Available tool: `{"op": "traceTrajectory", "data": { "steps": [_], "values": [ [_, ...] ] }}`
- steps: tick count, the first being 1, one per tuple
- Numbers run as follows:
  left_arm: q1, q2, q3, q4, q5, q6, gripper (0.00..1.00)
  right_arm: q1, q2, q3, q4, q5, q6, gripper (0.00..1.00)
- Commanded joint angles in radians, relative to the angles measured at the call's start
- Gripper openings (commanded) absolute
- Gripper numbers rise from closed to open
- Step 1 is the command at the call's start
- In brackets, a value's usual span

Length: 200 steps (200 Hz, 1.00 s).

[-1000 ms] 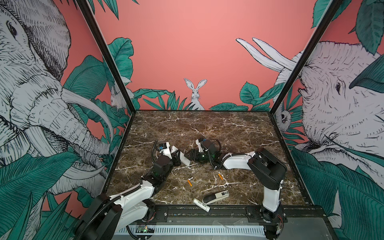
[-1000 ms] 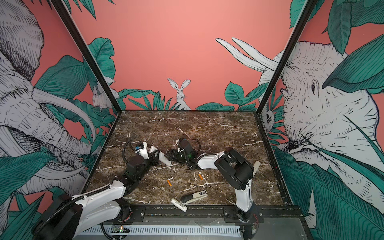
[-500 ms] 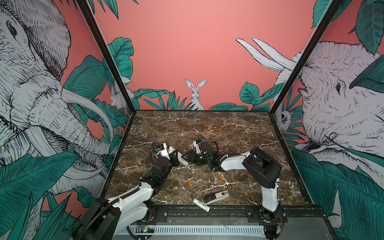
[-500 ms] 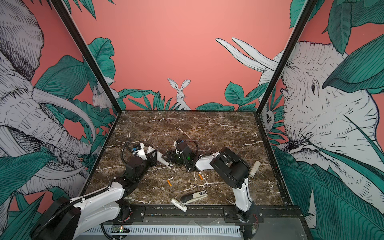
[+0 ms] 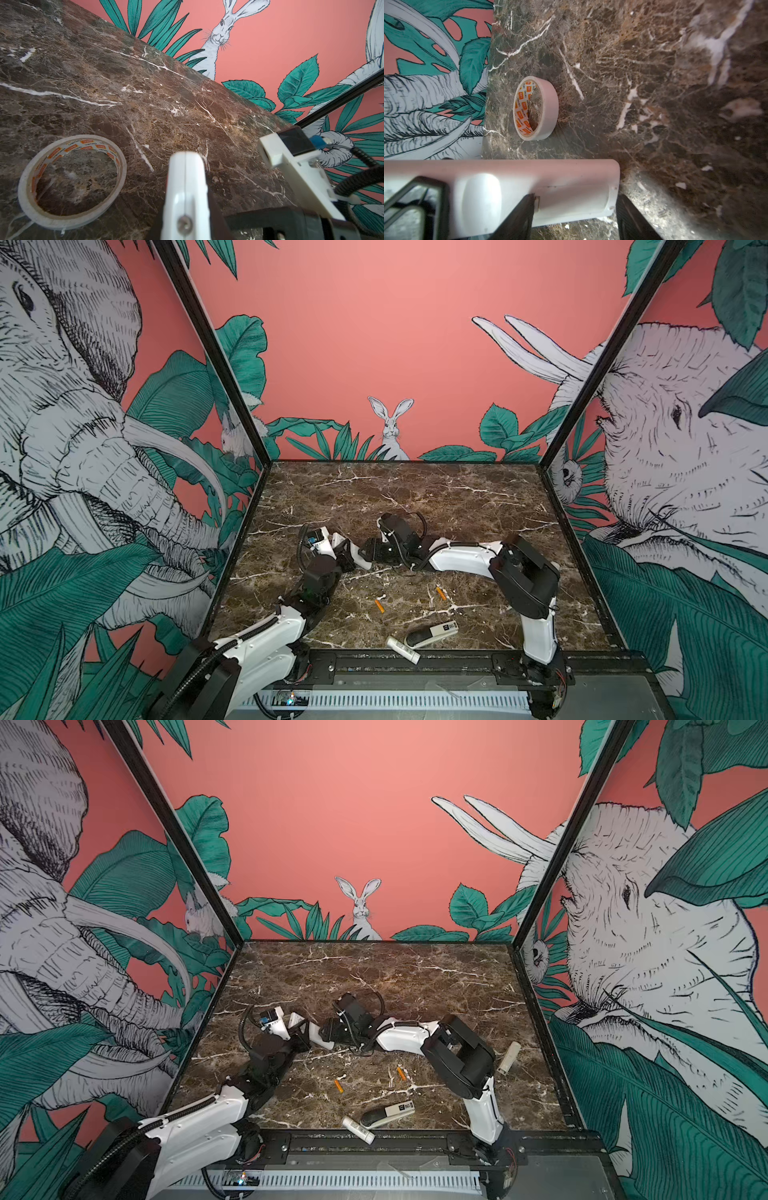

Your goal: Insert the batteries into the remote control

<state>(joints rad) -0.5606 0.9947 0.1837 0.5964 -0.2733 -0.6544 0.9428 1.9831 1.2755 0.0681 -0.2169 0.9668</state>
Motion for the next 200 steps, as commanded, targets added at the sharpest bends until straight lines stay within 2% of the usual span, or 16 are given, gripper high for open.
{"op": "traceTrajectory", "data": {
  "steps": [1,40,82,141,200],
  "values": [
    [-0.015,0.03,-0.033,-0.134,0.043,0.062,0.0,0.032,0.023,0.011,-0.259,0.072,-0.09,0.61],
    [-0.019,0.026,-0.034,-0.136,0.033,0.07,0.0,0.032,0.02,0.099,-0.4,0.148,-0.188,0.58],
    [-0.028,0.02,-0.023,-0.159,0.019,0.088,0.0,0.032,0.022,0.147,-0.492,0.217,-0.241,0.58],
    [-0.037,0.003,-0.015,-0.198,-0.03,0.105,0.0,0.027,0.006,0.159,-0.541,0.264,-0.276,0.58],
    [-0.038,0.014,-0.012,-0.191,-0.028,0.108,0.0,0.017,-0.024,0.129,-0.471,0.229,-0.301,0.59]
  ]
}}
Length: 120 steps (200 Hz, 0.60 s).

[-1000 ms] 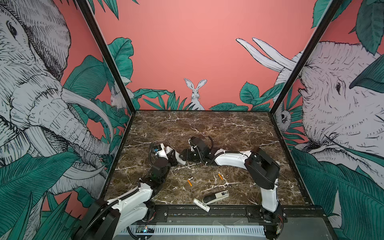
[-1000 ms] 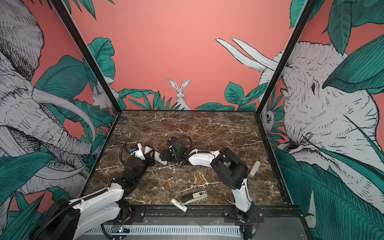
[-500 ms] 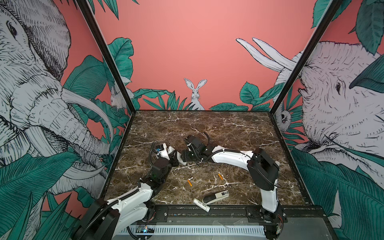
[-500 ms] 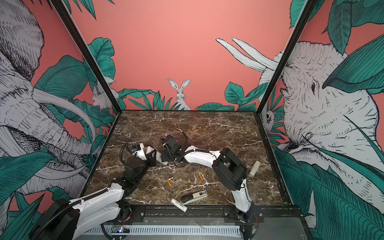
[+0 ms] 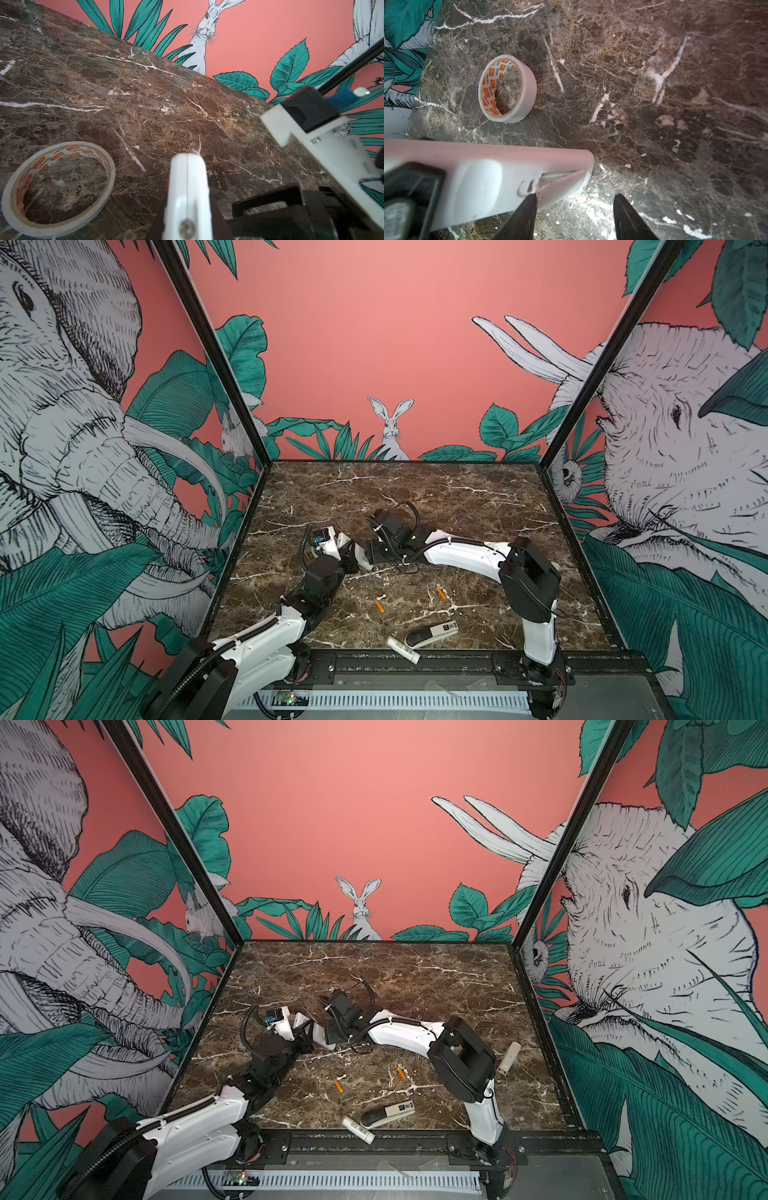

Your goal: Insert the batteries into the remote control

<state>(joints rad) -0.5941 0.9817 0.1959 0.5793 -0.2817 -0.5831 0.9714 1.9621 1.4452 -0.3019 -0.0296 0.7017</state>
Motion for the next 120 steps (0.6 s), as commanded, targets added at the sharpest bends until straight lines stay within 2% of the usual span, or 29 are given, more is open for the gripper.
{"op": "traceTrajectory", "data": {
  "steps": [1,33,120],
  "values": [
    [-0.004,0.027,-0.023,-0.174,-0.02,0.036,0.0,-0.011,-0.004,-0.04,-0.1,0.04,-0.038,0.59],
    [-0.003,0.026,-0.025,-0.175,-0.02,0.037,0.0,-0.016,-0.021,-0.022,-0.112,0.057,-0.058,0.59],
    [-0.003,0.037,-0.016,-0.164,-0.009,0.04,0.0,-0.034,-0.017,0.039,-0.085,-0.016,-0.137,0.6]
  ]
}}
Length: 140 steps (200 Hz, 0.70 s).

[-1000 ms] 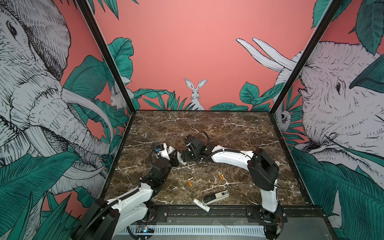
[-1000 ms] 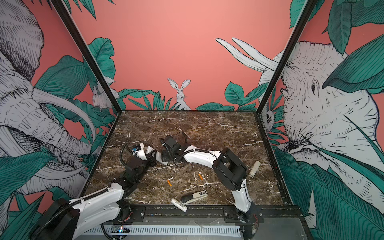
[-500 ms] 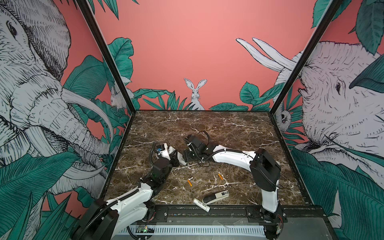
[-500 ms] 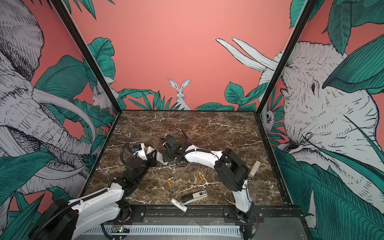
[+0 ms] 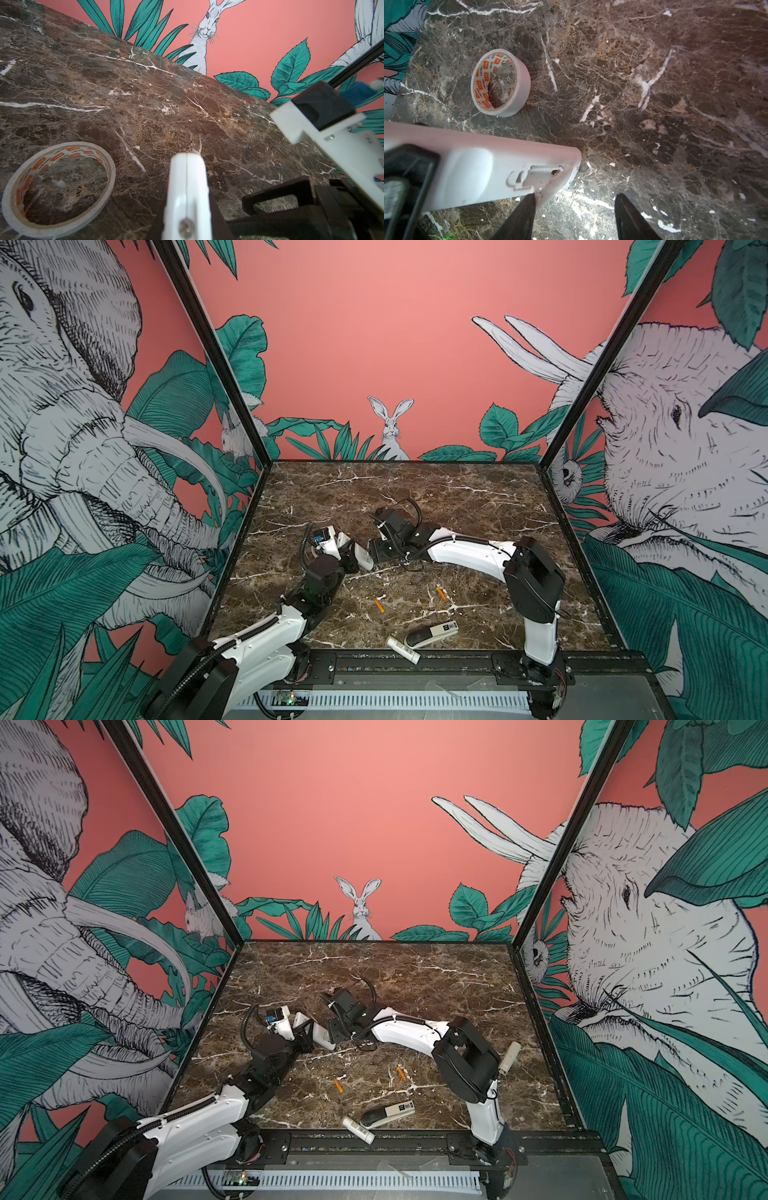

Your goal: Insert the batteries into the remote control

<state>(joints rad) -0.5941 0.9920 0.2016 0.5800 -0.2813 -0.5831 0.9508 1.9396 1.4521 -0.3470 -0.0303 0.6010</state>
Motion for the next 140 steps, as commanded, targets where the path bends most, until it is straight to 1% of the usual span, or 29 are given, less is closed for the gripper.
{"op": "traceTrajectory", "data": {
  "steps": [1,38,83,108,140],
  "values": [
    [-0.004,0.027,-0.021,-0.164,-0.01,0.04,0.0,-0.014,0.005,0.033,-0.039,-0.016,-0.037,0.6],
    [-0.004,0.031,-0.021,-0.164,-0.007,0.042,0.0,-0.015,0.005,0.049,-0.013,-0.044,-0.058,0.61],
    [-0.005,0.036,-0.021,-0.16,-0.003,0.04,0.0,-0.022,0.026,0.094,-0.026,-0.079,-0.076,0.61],
    [-0.004,0.021,-0.021,-0.17,-0.003,0.046,0.0,-0.035,0.005,0.065,-0.013,-0.081,-0.066,0.61],
    [-0.004,-0.015,0.0,-0.198,0.004,0.091,0.0,-0.065,-0.056,-0.025,0.006,-0.07,-0.066,0.61]
  ]
}}
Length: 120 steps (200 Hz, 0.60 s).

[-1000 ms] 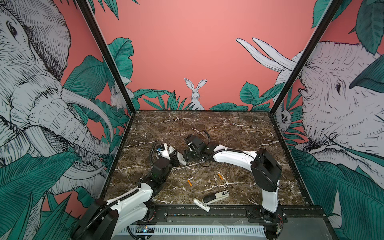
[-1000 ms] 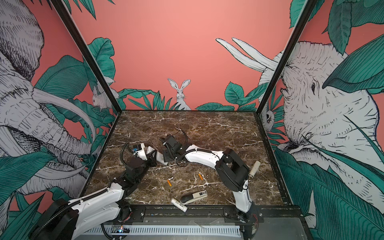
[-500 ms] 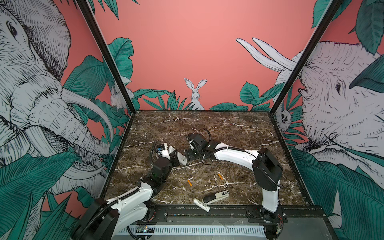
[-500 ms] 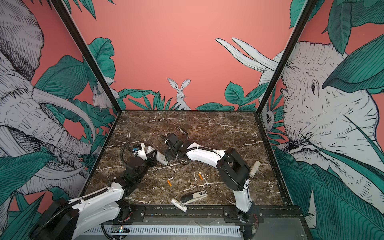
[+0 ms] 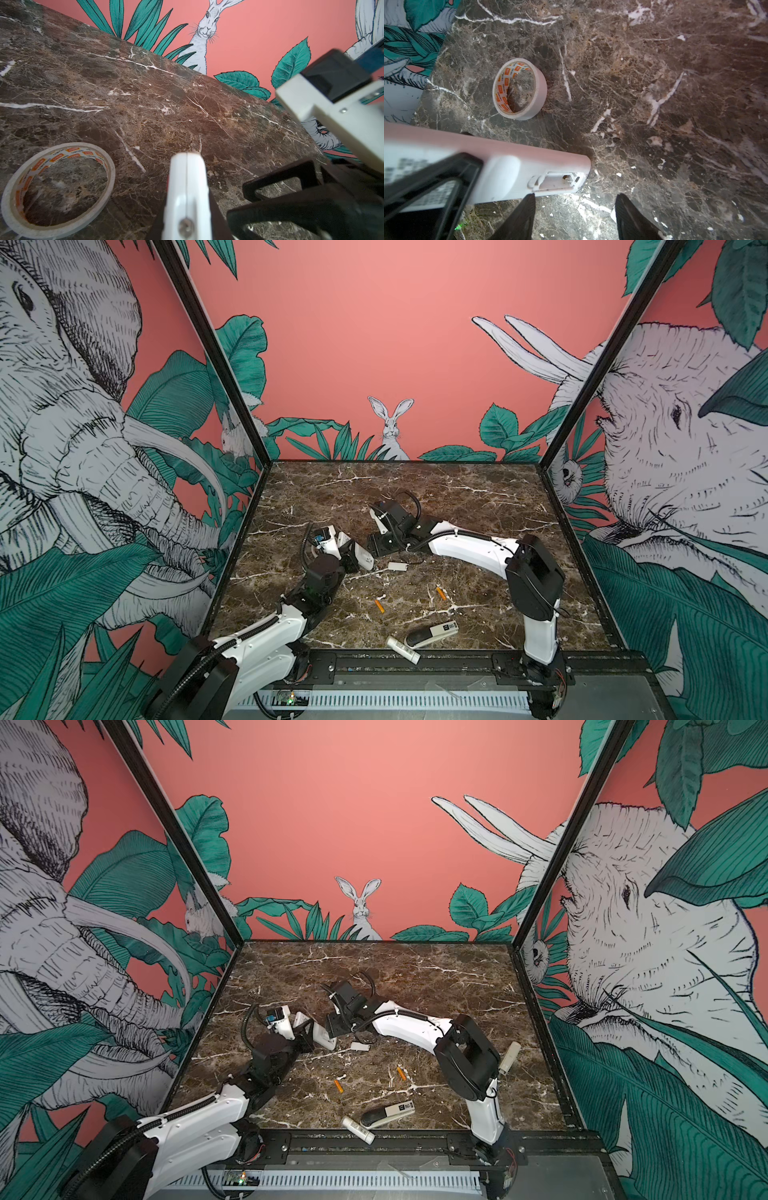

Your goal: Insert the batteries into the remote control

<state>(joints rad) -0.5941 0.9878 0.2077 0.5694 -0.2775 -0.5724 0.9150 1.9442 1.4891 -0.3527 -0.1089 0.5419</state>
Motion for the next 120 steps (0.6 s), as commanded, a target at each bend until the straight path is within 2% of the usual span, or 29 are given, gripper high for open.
{"op": "traceTrajectory", "data": {
  "steps": [1,35,67,96,120],
  "values": [
    [-0.004,-0.012,-0.005,-0.19,0.0,0.082,0.0,-0.03,-0.064,-0.065,0.012,0.01,-0.007,0.61],
    [-0.003,-0.089,0.06,-0.29,0.024,0.141,0.0,-0.044,-0.154,-0.17,-0.029,0.062,-0.054,0.62],
    [0.004,-0.167,0.133,-0.383,0.082,0.187,0.0,-0.044,-0.267,-0.339,-0.061,0.107,-0.096,0.67],
    [0.026,-0.209,0.211,-0.478,0.183,0.228,0.0,-0.044,-0.388,-0.463,-0.086,0.133,-0.113,0.76],
    [0.068,-0.227,0.268,-0.535,0.31,0.247,0.0,-0.044,-0.472,-0.535,-0.125,0.16,-0.118,0.83]
  ]
}}
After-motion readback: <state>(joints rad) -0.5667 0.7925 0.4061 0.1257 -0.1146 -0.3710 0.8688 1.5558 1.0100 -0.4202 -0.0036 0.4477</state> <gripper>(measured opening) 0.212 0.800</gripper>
